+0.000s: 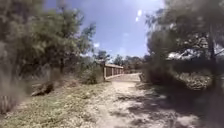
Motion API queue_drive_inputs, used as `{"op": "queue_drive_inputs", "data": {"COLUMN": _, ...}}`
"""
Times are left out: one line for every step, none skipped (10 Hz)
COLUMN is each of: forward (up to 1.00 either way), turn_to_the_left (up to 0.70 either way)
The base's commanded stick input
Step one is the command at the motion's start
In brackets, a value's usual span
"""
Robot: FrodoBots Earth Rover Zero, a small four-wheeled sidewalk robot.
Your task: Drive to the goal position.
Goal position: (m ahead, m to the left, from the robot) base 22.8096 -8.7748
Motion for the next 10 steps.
{"op": "queue_drive_inputs", "data": {"forward": 0.7, "turn_to_the_left": 0.0}}
{"op": "queue_drive_inputs", "data": {"forward": 0.7, "turn_to_the_left": 0.0}}
{"op": "queue_drive_inputs", "data": {"forward": 0.7, "turn_to_the_left": 0.0}}
{"op": "queue_drive_inputs", "data": {"forward": 0.7, "turn_to_the_left": 0.0}}
{"op": "queue_drive_inputs", "data": {"forward": 0.7, "turn_to_the_left": 0.0}}
{"op": "queue_drive_inputs", "data": {"forward": 0.7, "turn_to_the_left": 0.0}}
{"op": "queue_drive_inputs", "data": {"forward": 0.7, "turn_to_the_left": 0.0}}
{"op": "queue_drive_inputs", "data": {"forward": 0.7, "turn_to_the_left": 0.0}}
{"op": "queue_drive_inputs", "data": {"forward": 0.7, "turn_to_the_left": 0.0}}
{"op": "queue_drive_inputs", "data": {"forward": 0.7, "turn_to_the_left": 0.0}}
